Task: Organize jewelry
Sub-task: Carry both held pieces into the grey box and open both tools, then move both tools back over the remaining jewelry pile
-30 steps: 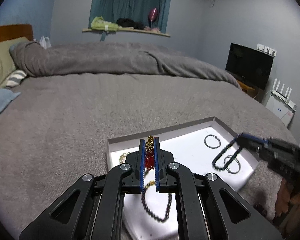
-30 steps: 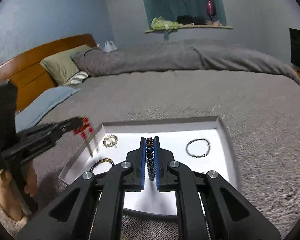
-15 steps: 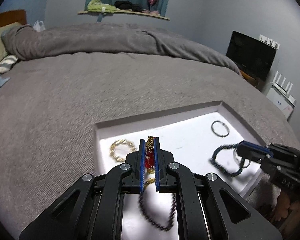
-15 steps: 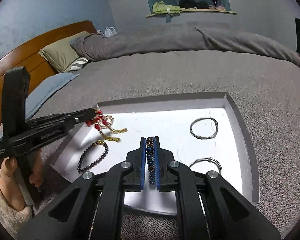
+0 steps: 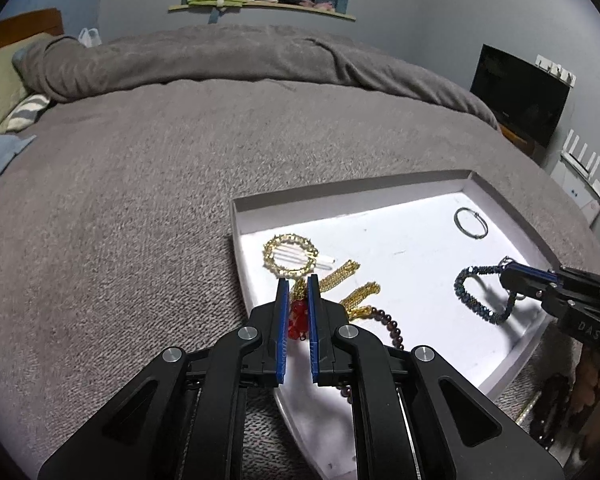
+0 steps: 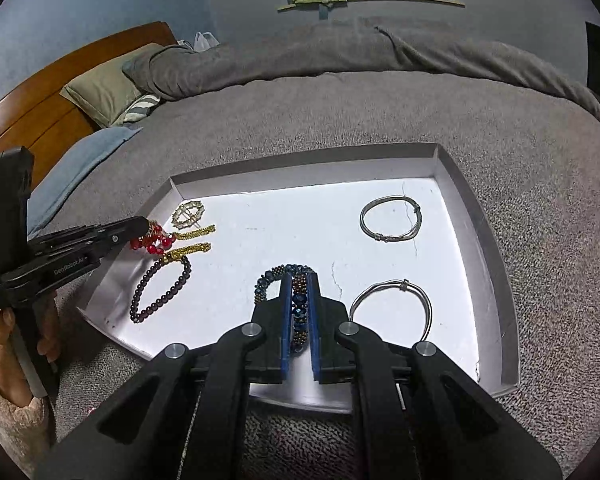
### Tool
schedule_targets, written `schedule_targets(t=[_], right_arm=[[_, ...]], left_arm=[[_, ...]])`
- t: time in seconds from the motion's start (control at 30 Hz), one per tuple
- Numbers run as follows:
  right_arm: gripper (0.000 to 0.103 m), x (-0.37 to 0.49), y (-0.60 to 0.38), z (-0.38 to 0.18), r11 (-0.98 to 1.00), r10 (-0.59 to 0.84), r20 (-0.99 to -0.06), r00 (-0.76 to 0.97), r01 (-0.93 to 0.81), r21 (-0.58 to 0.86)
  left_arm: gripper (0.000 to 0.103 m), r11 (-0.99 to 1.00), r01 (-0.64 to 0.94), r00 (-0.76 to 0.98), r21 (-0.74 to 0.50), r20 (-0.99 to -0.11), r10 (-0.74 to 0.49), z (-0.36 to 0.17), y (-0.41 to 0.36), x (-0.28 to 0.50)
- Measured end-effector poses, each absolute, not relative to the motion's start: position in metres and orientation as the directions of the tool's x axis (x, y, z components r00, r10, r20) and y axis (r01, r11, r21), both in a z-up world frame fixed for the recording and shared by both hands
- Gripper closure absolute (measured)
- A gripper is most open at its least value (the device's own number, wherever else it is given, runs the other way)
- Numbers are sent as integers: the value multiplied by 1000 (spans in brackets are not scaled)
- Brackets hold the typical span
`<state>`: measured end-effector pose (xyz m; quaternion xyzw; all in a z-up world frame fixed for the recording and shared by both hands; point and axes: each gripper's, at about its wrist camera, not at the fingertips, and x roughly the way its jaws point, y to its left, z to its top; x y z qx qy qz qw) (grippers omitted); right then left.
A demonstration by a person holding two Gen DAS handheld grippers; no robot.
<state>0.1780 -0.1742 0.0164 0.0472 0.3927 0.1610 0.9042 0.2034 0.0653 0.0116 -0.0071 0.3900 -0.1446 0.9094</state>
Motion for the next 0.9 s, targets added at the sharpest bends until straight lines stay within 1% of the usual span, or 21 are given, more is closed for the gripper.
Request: schedule_targets(t=[0.23, 0.27, 0.33, 0.4, 0.43, 0.47, 0.5, 0.57, 0.63, 0.67, 0.7, 0.77, 0.8, 0.83, 0.87, 0.9], right_arm=[[95, 177, -176, 16, 945, 325, -697, 639, -251, 211], [95, 177, -176, 16, 944, 327, -697, 638, -252, 212], [95, 177, -176, 16, 945, 325, -698, 637, -251, 211], [94, 177, -176, 16, 944, 328, -697, 637, -252, 214], [93, 177, -176, 17, 944, 329, -696, 638, -252, 215], [88, 177, -177, 17, 942, 333, -692, 640, -254, 219], [83, 176, -176, 19, 941, 335, -689, 643, -255, 220], [78, 174, -177, 22, 941, 338, -675, 656, -256, 222], [77, 172, -178, 26, 940, 340, -661, 668, -257, 224], [74, 172, -179, 27, 940, 341, -654, 675, -254, 228], [65, 171, -180, 29, 941, 338, -648, 683, -249, 229], [54, 168, -183, 34, 946, 325, -629, 706, -236, 224], [51, 168, -184, 36, 947, 320, -624, 713, -232, 221], [44, 166, -186, 38, 950, 313, -616, 723, -227, 216], [39, 164, -187, 41, 951, 307, -608, 732, -221, 215], [31, 162, -190, 44, 953, 302, -596, 744, -213, 216]], left_arm=[[94, 960, 255, 655, -115, -710, -259, 11, 63, 205], [91, 960, 255, 655, -113, -710, -257, 11, 63, 205], [89, 960, 256, 659, -109, -707, -256, 12, 62, 204], [83, 961, 258, 665, -105, -701, -255, 13, 62, 202], [74, 962, 255, 671, -101, -698, -251, 13, 62, 202], [71, 962, 254, 677, -98, -693, -249, 14, 62, 201], [70, 961, 258, 682, -98, -686, -253, 16, 62, 199], [69, 960, 262, 690, -100, -676, -259, 18, 62, 198], [68, 959, 267, 699, -99, -665, -263, 21, 61, 196], [66, 959, 266, 705, -96, -659, -261, 22, 61, 194], [63, 960, 264, 712, -94, -653, -260, 24, 60, 193], [50, 961, 261, 724, -94, -639, -259, 28, 60, 189], [48, 961, 262, 729, -93, -633, -260, 30, 59, 188], [45, 962, 260, 739, -89, -623, -257, 33, 59, 184], [42, 963, 257, 746, -87, -616, -254, 35, 59, 182], [41, 964, 254, 754, -85, -606, -252, 37, 59, 179]])
